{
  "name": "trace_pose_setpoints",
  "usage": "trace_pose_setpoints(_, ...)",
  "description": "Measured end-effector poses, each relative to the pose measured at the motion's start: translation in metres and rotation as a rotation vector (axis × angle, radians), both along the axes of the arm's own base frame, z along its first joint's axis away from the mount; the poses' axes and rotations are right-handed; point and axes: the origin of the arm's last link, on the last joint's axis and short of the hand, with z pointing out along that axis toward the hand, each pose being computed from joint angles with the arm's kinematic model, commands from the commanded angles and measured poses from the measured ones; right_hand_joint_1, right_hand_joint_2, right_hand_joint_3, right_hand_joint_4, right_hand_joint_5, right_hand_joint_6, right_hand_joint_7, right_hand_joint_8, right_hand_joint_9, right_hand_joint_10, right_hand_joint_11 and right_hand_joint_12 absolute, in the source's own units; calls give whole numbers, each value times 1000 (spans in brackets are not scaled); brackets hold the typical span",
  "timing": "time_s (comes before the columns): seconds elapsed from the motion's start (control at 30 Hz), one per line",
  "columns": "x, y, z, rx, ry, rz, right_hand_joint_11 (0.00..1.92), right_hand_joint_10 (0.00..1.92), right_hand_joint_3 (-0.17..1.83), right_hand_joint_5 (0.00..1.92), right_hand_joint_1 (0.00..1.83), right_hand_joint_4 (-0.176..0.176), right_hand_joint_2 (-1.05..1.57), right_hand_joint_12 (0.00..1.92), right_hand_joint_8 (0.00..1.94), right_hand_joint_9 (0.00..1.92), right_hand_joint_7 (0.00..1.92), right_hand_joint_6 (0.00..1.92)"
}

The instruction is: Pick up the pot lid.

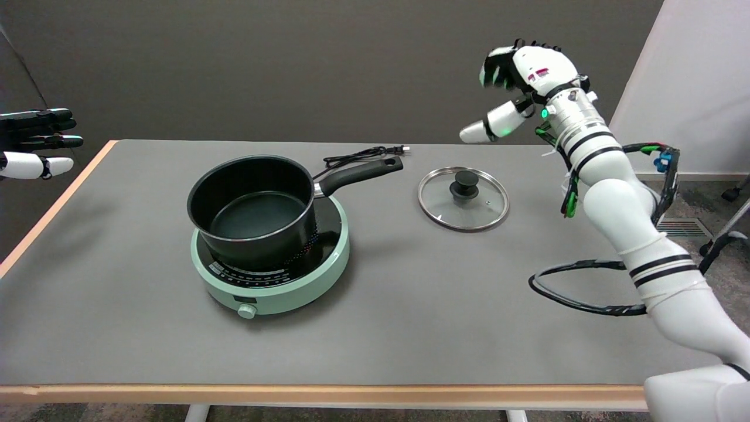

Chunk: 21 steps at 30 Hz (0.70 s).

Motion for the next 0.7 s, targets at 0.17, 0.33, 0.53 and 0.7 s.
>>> trace_pose_setpoints(0.17,4,-5,1,36,-16,-21,670,858,270,778,927,176,1086,1382,588,882,951,1312)
trace_pose_setpoints(0.33,7,-8,1,70,-41,-39,670,855,268,778,926,176,1087,1383,581,880,948,1311)
trace_pose_setpoints(0.53,12,-9,4,87,-33,-49,655,838,836,748,816,176,697,1357,533,883,950,784)
trace_pose_setpoints(0.7,15,-9,5,89,11,-60,668,820,838,742,820,176,693,1379,521,878,944,765)
